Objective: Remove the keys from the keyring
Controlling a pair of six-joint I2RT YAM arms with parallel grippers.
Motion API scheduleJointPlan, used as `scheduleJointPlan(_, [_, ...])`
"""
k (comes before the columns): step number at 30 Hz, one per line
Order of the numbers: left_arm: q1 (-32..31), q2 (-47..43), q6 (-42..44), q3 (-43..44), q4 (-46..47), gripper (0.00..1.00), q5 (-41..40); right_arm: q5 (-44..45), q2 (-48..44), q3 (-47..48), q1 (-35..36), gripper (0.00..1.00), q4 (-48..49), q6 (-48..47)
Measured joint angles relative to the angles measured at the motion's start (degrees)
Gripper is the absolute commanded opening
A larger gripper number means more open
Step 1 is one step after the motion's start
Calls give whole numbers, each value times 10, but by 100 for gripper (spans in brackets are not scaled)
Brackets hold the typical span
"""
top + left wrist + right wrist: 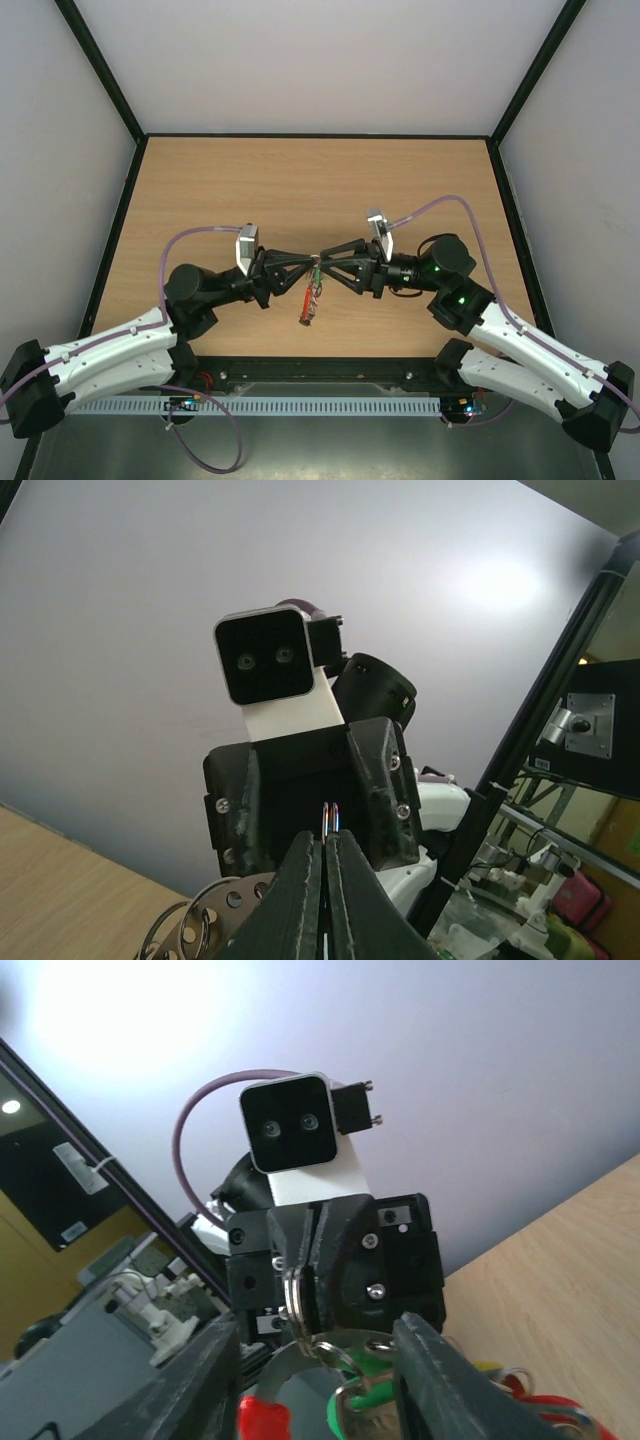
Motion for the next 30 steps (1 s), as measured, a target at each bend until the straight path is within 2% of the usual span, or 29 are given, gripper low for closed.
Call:
scheduleJointPlan(5, [0, 0, -4, 0, 0, 2, 0, -13, 1, 0, 2, 23, 24, 4])
scheduleJointPlan(10, [0, 1, -9, 0, 0, 2, 0, -15, 1, -1, 2, 18, 35, 5])
scheduleJointPlan(12, [0, 1, -10, 0, 0, 2, 0, -15, 1, -2, 2, 18, 35, 3])
scheduleJointPlan(15, [0, 1, -11, 0, 1, 2, 0, -14, 2, -6, 2, 32, 35, 1])
scheduleJointPlan(20, [0, 2, -14, 0, 3, 2, 5, -8, 3, -12, 2, 35, 34, -7])
scheduleJointPlan(25, [0, 4, -21, 0, 3, 2, 12, -7, 5, -13, 2, 35, 35, -11])
scheduleJointPlan(30, [0, 5, -24, 0, 7, 2, 15, -14, 13, -14, 2, 22, 48, -5])
